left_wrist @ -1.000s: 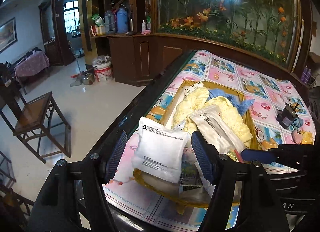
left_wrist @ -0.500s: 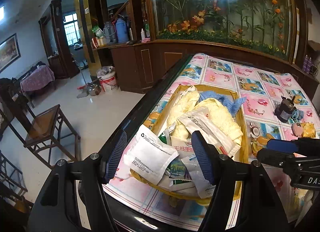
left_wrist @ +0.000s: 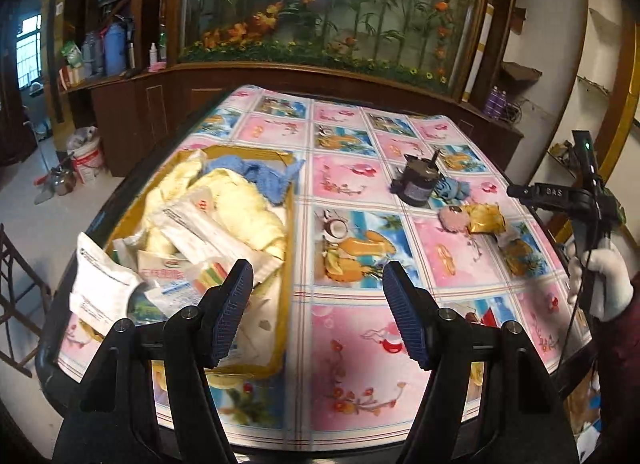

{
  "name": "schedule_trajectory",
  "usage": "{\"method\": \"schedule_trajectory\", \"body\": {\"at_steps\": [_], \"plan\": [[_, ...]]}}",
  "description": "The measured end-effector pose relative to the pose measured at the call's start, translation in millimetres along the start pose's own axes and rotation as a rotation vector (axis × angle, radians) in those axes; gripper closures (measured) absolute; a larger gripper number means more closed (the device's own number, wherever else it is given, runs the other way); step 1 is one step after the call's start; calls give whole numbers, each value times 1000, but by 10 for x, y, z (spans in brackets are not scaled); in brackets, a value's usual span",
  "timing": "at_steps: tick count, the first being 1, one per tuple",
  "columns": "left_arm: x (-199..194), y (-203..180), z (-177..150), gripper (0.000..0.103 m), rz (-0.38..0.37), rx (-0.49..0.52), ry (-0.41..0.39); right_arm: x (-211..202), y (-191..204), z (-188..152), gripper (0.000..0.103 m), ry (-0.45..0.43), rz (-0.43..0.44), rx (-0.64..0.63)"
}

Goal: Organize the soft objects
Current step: 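Move both grippers back to the table and close the right gripper on the pink fuzzy ball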

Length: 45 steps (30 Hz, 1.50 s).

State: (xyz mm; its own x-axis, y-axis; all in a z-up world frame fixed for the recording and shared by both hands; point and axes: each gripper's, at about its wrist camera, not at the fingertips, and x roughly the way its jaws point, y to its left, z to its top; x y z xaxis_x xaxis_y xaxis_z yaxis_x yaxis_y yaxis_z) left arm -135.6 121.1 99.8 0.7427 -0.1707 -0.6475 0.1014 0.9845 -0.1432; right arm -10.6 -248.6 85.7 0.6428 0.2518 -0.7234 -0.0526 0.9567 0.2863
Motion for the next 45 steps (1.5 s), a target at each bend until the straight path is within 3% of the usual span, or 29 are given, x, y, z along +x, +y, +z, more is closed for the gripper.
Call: {"method": "schedule_trajectory", "body": {"at_steps": [4,9,12,16,20,23,26,29,34,38,42,45], "plan": [[54,-111,-9,35,-11,12,22,371,-131,157,56,48,-5,44],[75,-129,-24,35,-16,11,19,840,16,510,56,68,-53,-34],[136,-128,-32,35,-25,9,37,1117,15,654,56,115,-43,-18],[208,-137,-40,35,-32,20,52,1340,166,468,62,228,-6,-82],[316,-179,-37,35,-53,28,68,1146,496,160,62,301,142,-172],[375,-246,-63,35,-75,44,89,948,716,-97,62,384,310,-231],[380,-304,-95,35,-88,67,99,542,506,-37,60,260,341,-155],[406,-336,-106,35,-97,73,106,233,142,25,51,160,260,-78],[558,-417,-110,35,-133,59,149,65,-16,-266,50,183,268,-81],[707,-523,-5,35,-170,51,177,270,357,-542,50,218,282,-187],[743,-626,145,35,-171,91,145,464,681,-718,50,228,251,-276],[851,-726,221,35,-203,128,139,463,760,-779,67,238,235,-323]]}}
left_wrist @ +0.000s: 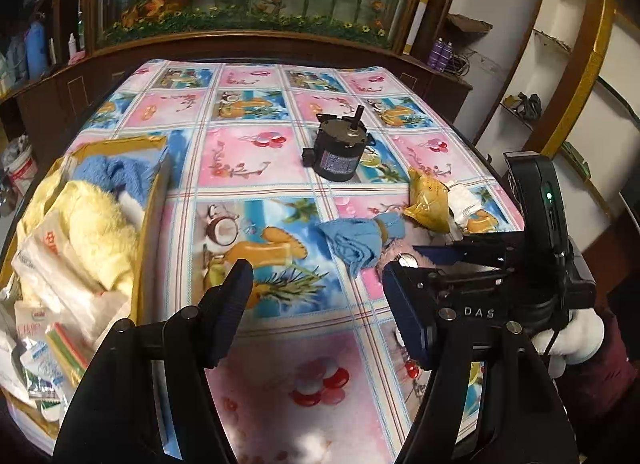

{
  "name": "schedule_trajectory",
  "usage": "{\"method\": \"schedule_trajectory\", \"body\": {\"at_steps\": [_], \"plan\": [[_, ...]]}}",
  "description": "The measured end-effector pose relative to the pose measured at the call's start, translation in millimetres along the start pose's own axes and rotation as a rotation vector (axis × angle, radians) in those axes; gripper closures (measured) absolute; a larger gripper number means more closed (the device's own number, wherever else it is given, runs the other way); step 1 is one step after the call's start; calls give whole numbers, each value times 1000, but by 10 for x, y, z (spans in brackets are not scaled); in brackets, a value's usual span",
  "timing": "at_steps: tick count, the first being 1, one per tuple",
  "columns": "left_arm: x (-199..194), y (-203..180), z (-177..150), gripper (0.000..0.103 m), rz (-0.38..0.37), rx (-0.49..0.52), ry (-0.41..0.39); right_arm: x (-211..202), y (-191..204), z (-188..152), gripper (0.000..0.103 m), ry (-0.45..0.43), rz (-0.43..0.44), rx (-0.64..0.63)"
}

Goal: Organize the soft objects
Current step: 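Grasp the blue towel with the left gripper while the right gripper holds the pink ball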

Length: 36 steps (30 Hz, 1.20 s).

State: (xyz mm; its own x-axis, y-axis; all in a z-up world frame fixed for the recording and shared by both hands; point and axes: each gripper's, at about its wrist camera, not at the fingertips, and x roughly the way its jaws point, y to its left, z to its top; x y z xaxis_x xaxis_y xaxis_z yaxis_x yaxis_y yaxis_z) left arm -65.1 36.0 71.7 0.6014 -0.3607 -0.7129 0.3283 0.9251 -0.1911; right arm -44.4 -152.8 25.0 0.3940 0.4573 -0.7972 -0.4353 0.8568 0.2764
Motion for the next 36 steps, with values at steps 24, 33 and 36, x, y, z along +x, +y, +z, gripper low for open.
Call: {"method": "schedule_trajectory", "body": {"at_steps": [24,33,36], "plan": [[1053,-385,297,77,-92,143,181,-303,-325,-372,67,-27,-12,84],[-477,491,302,77,-171,-104,-69,-624,226,0,67,-115,143,17],[-876,929,339,77,-57,-162,-139,-665,554,293,67,-138,223,-22]]}}
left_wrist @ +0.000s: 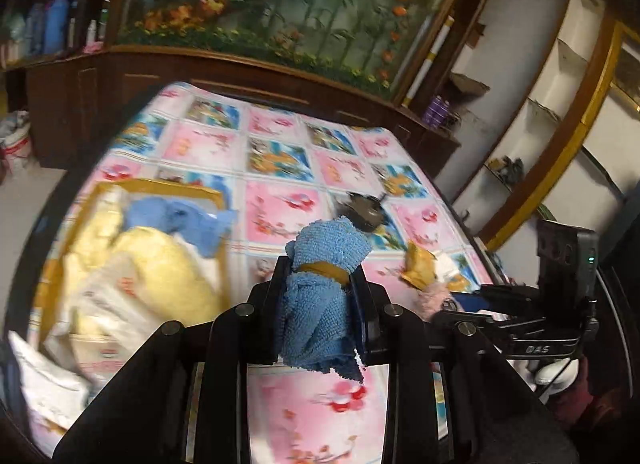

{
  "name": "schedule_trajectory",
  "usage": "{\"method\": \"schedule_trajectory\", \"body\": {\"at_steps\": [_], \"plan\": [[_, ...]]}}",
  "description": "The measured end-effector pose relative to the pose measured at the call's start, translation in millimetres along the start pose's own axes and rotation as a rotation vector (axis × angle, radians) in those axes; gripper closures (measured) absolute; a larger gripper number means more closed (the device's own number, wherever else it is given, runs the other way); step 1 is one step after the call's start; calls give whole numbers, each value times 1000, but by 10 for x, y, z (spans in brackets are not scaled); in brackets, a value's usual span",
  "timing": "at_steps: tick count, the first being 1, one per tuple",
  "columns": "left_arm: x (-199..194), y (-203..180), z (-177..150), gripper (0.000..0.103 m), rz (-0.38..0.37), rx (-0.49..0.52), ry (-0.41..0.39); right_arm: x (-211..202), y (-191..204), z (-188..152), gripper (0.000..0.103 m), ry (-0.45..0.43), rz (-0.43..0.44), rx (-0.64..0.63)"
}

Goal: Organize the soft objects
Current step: 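Grasp the blue towel with the left gripper while the right gripper holds the pink ball, then carry the pink ball and blue towel into the box and open both grippers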

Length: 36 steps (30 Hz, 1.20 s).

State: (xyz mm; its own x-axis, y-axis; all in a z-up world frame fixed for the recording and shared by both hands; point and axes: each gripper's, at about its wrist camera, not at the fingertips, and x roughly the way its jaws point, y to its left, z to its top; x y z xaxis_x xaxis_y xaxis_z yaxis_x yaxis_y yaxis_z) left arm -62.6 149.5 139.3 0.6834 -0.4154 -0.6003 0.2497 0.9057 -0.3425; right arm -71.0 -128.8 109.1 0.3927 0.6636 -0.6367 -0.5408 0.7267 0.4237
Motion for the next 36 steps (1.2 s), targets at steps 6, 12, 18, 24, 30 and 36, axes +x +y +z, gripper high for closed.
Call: {"method": "schedule_trajectory", "body": {"at_steps": [6,12,18,24,30,36], "plan": [[-205,781,13,77,192,-109,-11,472,619,611,67,4,113,-62],[-18,1369,-118,76,264,-217,17,1201,972,835,67,91,146,-64],[188,1557,-136,68,311,-242,50,1650,1047,904,67,108,-40,-106],[69,1394,-196,49,370,-213,2,2070,931,939,60,156,-227,-138],[-113,1144,-216,41,461,-147,-90,1902,896,931,49,125,-117,-80],[-216,884,-219,41,504,-102,-143,1668,1006,986,40,55,-62,-90]]}}
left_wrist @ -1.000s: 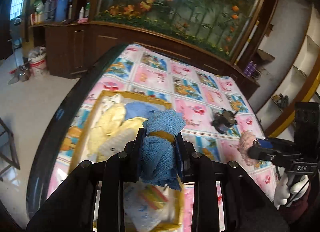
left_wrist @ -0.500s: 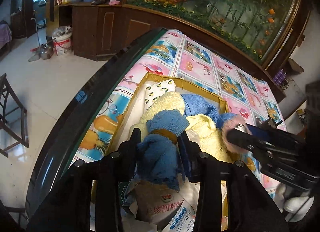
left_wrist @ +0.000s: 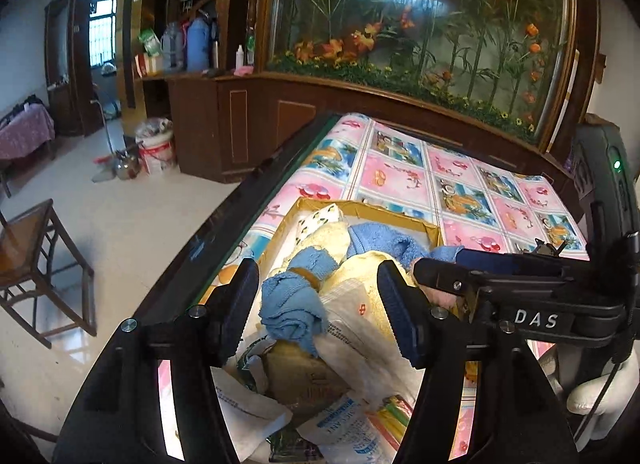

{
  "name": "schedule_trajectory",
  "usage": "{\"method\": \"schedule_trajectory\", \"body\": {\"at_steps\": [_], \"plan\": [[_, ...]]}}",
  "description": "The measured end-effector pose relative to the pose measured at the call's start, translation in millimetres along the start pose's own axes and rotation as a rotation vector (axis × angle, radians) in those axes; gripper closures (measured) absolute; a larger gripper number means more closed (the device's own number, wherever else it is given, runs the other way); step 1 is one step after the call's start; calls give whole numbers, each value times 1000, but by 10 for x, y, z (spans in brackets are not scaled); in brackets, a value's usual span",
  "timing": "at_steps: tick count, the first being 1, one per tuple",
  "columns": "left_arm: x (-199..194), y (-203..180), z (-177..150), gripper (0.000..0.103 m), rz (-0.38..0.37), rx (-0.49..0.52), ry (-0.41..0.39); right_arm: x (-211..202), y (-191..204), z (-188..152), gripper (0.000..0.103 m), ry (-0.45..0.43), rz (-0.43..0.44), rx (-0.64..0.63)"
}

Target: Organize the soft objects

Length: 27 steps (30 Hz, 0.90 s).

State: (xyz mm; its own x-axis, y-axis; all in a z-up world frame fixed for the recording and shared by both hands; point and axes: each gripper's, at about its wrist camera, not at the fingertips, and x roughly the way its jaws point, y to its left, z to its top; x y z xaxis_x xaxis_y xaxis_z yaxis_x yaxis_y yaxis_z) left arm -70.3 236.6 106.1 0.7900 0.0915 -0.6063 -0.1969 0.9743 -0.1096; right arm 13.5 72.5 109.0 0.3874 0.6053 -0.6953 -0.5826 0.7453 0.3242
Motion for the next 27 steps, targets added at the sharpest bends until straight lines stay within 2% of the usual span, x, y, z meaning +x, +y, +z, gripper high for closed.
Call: {"method": "schedule_trajectory", "body": {"at_steps": [3,8,9,10,11,14,20,27], "plan": [[-179,-70,7,41,72,13,-49,-146,1,-23,40,-35,30,15],[-651,-186,-44,40,277,3,-208,-386,-3,-208,40,-78,65,25],[-764,-200,-68,27,287,-2,-250,-425,-3,-276,40,-85,69,23],[-877,-202,-98,4,257,-10,-290,-465,8,-347,40,-92,69,18],[-943,-172,-132,0,214,-33,-310,-491,14,-400,40,-97,67,13],[-958,-59,-172,0,127,-129,-292,-541,66,-600,40,-104,68,-2],[-916,-199,-230,0,255,-110,-269,-586,197,-871,40,-94,75,-48],[-853,-256,-331,0,309,-112,-230,-530,418,-1044,40,-68,78,-108]]}}
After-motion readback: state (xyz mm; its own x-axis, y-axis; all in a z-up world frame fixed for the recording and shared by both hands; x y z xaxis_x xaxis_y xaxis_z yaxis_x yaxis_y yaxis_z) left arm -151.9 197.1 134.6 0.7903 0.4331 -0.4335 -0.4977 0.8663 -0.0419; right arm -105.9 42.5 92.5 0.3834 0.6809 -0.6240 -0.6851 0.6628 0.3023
